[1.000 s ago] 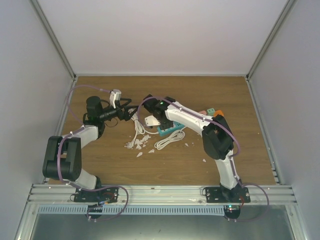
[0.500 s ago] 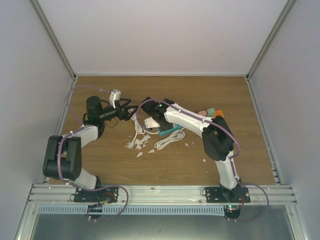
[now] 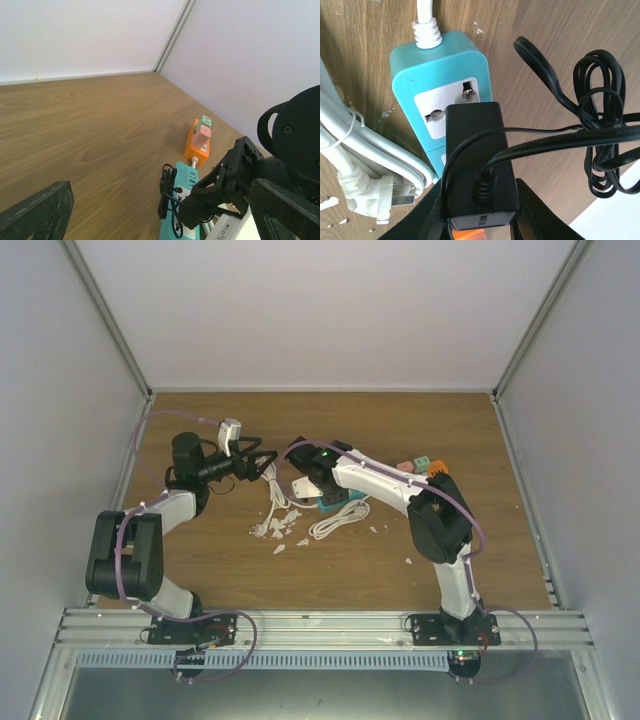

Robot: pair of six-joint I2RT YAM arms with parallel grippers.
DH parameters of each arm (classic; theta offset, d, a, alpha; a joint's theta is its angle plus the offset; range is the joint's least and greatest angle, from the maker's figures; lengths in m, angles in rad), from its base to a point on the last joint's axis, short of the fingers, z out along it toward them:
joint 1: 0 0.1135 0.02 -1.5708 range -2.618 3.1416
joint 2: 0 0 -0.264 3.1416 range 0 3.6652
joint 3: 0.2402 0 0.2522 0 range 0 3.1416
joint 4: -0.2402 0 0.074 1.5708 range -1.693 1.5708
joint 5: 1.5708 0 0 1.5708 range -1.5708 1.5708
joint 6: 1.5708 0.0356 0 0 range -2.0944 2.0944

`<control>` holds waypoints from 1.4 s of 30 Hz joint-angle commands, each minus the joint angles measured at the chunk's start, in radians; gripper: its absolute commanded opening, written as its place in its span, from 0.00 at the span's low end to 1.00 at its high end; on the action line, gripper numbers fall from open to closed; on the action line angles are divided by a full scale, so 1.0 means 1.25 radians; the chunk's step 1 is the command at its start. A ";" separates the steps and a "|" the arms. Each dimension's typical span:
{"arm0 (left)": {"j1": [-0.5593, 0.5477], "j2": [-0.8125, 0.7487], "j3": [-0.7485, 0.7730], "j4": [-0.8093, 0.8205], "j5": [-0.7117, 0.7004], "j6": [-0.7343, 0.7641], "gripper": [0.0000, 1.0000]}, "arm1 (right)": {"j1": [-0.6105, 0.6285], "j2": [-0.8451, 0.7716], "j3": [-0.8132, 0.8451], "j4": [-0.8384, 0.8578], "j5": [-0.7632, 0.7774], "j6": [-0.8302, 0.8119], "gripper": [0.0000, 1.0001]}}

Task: Insert the plug

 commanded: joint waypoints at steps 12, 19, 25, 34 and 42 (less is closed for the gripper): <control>0.008 0.018 0.014 0.032 -0.003 -0.002 0.99 | 0.014 0.100 0.122 -0.081 0.051 -0.001 0.01; 0.013 0.012 0.009 0.032 -0.008 -0.002 0.99 | 0.027 0.158 0.184 -0.114 0.036 -0.009 0.01; 0.021 0.010 0.005 0.037 -0.007 -0.007 0.99 | 0.047 0.177 0.125 -0.102 -0.009 -0.007 0.01; 0.038 0.005 0.001 0.043 -0.003 -0.016 0.99 | 0.083 0.261 0.111 -0.093 -0.073 -0.020 0.00; 0.052 0.005 -0.005 0.052 -0.002 -0.023 0.99 | 0.082 0.254 0.117 -0.009 0.013 -0.042 0.35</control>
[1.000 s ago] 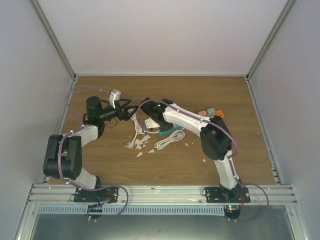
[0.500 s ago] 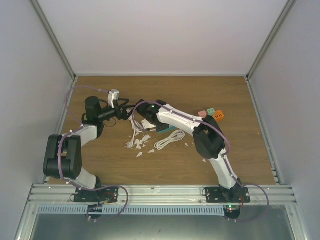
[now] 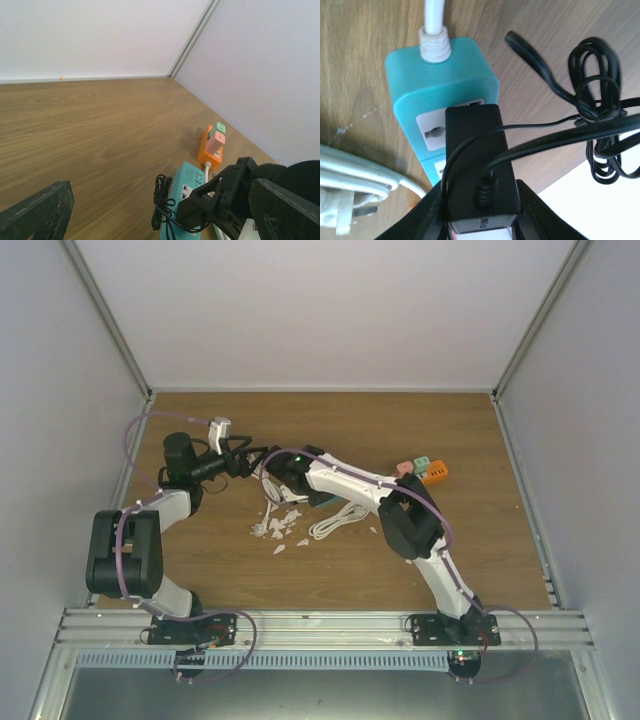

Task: Insert the plug

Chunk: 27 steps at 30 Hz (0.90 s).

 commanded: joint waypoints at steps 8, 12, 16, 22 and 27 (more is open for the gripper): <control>0.009 -0.004 -0.005 0.051 0.000 -0.007 0.99 | 0.010 -0.007 -0.131 0.244 -0.086 -0.116 1.00; 0.009 -0.002 -0.003 0.052 0.002 -0.010 0.99 | 0.003 -0.113 -0.164 0.328 -0.153 -0.137 0.99; 0.008 0.003 0.001 0.052 0.004 -0.011 0.99 | -0.011 -0.211 -0.205 0.399 -0.167 -0.141 1.00; 0.008 0.015 0.006 0.060 0.013 -0.019 0.99 | -0.058 -0.361 -0.259 0.540 -0.220 -0.095 1.00; 0.009 0.021 0.011 0.061 0.017 -0.023 0.99 | -0.112 -0.471 -0.334 0.773 -0.208 0.147 1.00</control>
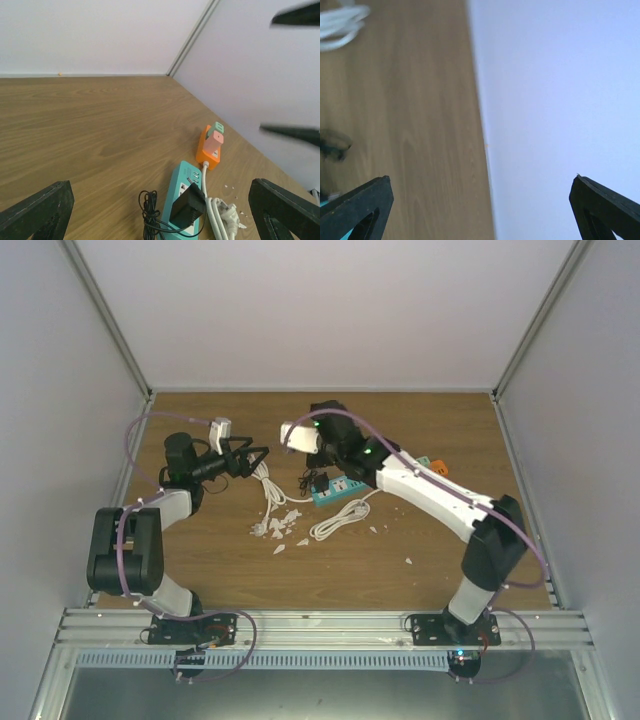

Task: Insert the plug

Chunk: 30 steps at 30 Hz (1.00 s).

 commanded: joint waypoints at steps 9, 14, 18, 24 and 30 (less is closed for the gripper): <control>0.005 0.009 0.008 0.051 0.012 -0.012 0.99 | -0.057 -0.006 -0.109 0.220 0.054 0.785 0.99; 0.005 -0.001 0.001 0.051 0.008 -0.015 0.99 | -0.028 -0.030 -0.254 0.386 0.140 0.871 0.10; 0.005 -0.002 -0.002 0.056 0.007 -0.020 0.99 | -0.028 -0.052 -0.346 0.492 0.137 0.908 0.00; 0.005 0.006 0.000 0.057 0.006 -0.023 0.99 | -0.028 -0.009 -0.374 0.546 0.083 0.934 0.00; 0.005 0.016 0.003 0.060 0.006 -0.027 0.99 | -0.041 0.043 -0.392 0.605 0.027 0.950 0.00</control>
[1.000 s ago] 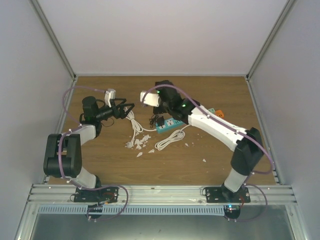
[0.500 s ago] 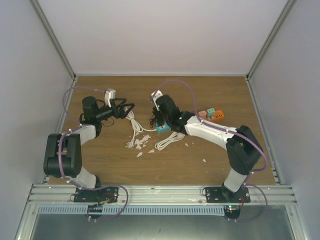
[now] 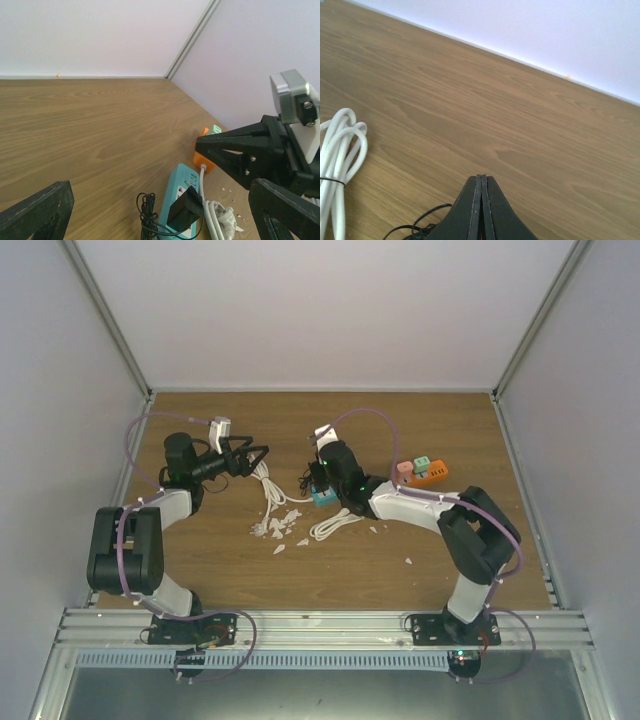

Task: Insert the plug

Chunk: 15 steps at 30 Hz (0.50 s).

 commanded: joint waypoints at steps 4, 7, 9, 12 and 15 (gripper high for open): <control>0.004 0.011 0.003 0.041 0.003 -0.004 0.99 | -0.024 0.059 -0.039 0.091 -0.088 0.088 0.01; 0.005 0.015 0.005 0.043 0.001 -0.004 0.99 | -0.026 0.066 -0.075 0.108 -0.122 0.120 0.01; 0.004 0.021 0.006 0.045 0.001 -0.006 0.99 | -0.027 0.086 -0.085 0.113 -0.138 0.135 0.00; 0.005 0.025 0.006 0.046 0.002 -0.007 0.99 | -0.031 0.106 -0.090 0.120 -0.157 0.143 0.01; 0.005 0.023 0.006 0.045 0.002 -0.007 0.99 | -0.039 0.093 -0.085 0.124 -0.167 0.126 0.00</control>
